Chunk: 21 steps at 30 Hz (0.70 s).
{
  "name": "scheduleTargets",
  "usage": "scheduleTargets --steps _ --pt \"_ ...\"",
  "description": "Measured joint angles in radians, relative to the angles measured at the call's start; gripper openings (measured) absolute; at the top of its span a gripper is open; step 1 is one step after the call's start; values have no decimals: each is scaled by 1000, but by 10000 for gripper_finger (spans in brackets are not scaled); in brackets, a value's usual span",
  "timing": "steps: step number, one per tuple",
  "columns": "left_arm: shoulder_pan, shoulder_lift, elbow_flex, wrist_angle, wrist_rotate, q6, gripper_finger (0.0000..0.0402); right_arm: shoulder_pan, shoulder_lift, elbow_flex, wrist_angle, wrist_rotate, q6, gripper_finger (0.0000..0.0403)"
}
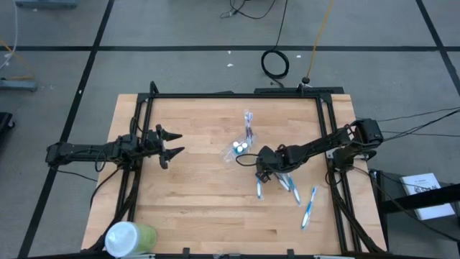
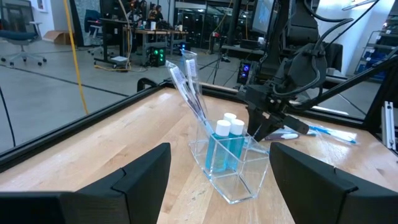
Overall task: Pick & Place toothbrushing station
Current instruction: Put the purple toothbrush into the transparent organizer
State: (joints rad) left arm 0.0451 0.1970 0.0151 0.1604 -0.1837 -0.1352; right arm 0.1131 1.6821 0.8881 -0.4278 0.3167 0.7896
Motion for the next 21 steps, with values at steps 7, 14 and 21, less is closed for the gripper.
scheduleTargets --steps 7,14,21 --pt "0 0 0 0 0 0 283 0 0 0 1 6 -9 46" --pt "0 0 0 0 0 0 283 -1 -2 -1 3 6 -24 41" --pt "0 0 0 0 0 0 283 -3 -67 -5 1 6 -51 40"
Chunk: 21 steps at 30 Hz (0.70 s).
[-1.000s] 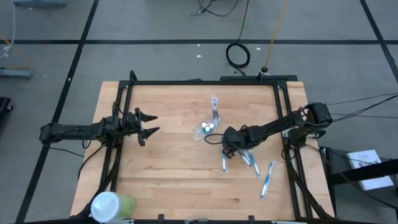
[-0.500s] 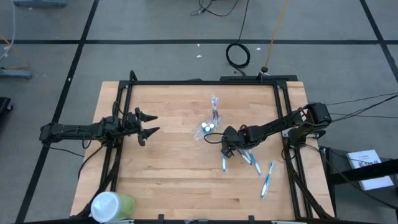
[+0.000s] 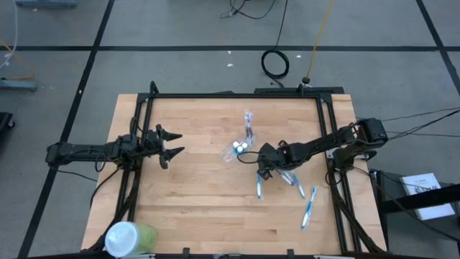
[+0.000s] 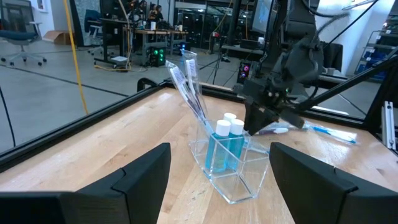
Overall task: Pick & Place toothbrushing station
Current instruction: Put the purple toothbrush into the transparent organizer
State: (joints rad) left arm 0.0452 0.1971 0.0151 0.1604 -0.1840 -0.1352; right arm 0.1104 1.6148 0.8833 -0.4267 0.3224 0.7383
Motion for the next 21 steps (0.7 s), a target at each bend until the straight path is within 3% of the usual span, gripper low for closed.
scheduleTargets --steps 9,21 --pt "0 0 0 0 0 0 283 1 -121 0 56 73 -75 40" --pt "0 0 0 0 0 0 283 -4 -185 3 423 248 -411 40"
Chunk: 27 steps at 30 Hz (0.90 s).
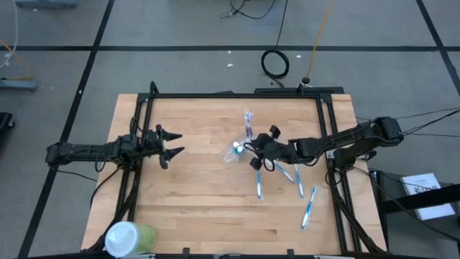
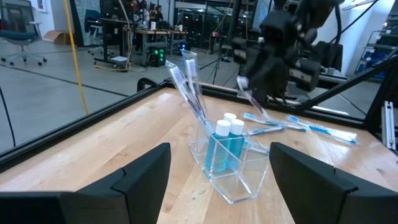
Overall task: Pick & Place toothbrushing station
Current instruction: Put the purple toothbrush into the transparent organizer
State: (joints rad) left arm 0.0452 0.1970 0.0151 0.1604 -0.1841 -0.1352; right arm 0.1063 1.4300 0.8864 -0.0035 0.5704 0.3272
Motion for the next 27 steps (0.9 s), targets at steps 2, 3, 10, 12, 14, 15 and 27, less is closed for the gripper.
scheduleTargets --steps 2,3,10,12,14,15,27 --pt "0 0 0 0 0 0 283 -10 0 0 93 20 -78 40" --pt "0 0 0 0 0 0 283 -17 0 0 141 31 -116 40" --pt "0 0 0 0 0 0 283 -83 0 -41 511 32 -332 40" --pt "0 0 0 0 0 0 283 -103 0 -84 646 31 -375 40" --pt "0 0 0 0 0 0 283 -123 1 -136 790 29 -403 40" --pt "0 0 0 0 0 0 283 -134 6 -165 872 29 -416 40" --pt "0 0 0 0 0 0 283 -230 99 -360 1409 -108 -369 24"
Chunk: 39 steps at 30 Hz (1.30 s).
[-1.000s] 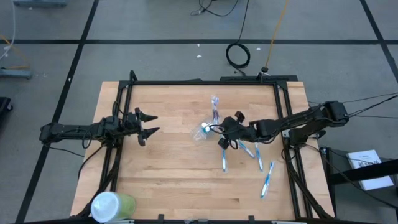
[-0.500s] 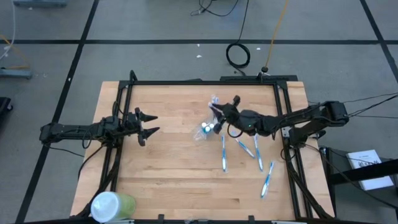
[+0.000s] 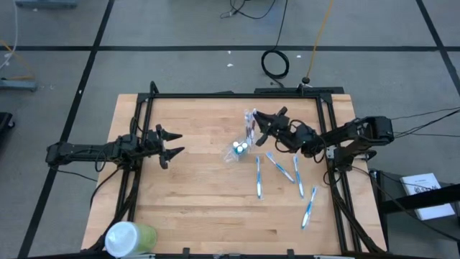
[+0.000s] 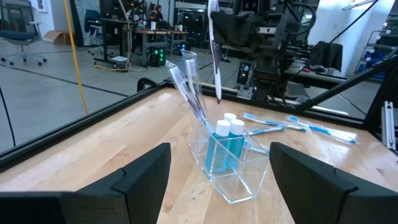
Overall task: Pick & Place toothbrushing station
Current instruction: Put the purple toothbrush into the transparent organizer
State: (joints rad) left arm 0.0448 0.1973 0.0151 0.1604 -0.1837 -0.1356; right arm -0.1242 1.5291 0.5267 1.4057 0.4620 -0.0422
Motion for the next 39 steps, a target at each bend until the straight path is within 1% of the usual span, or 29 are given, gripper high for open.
scheduleTargets --steps 10,14,22,37,39 --pt "0 0 0 0 0 0 283 0 12 0 -8 4 13 23" --pt "0 0 0 0 0 0 283 0 53 0 -5 5 29 25" --pt "0 0 0 0 0 0 283 -1 154 1 107 12 22 23" --pt "0 0 0 0 0 0 283 -3 237 1 102 43 23 24" --pt "0 0 0 0 0 0 283 -3 248 1 101 59 23 24"
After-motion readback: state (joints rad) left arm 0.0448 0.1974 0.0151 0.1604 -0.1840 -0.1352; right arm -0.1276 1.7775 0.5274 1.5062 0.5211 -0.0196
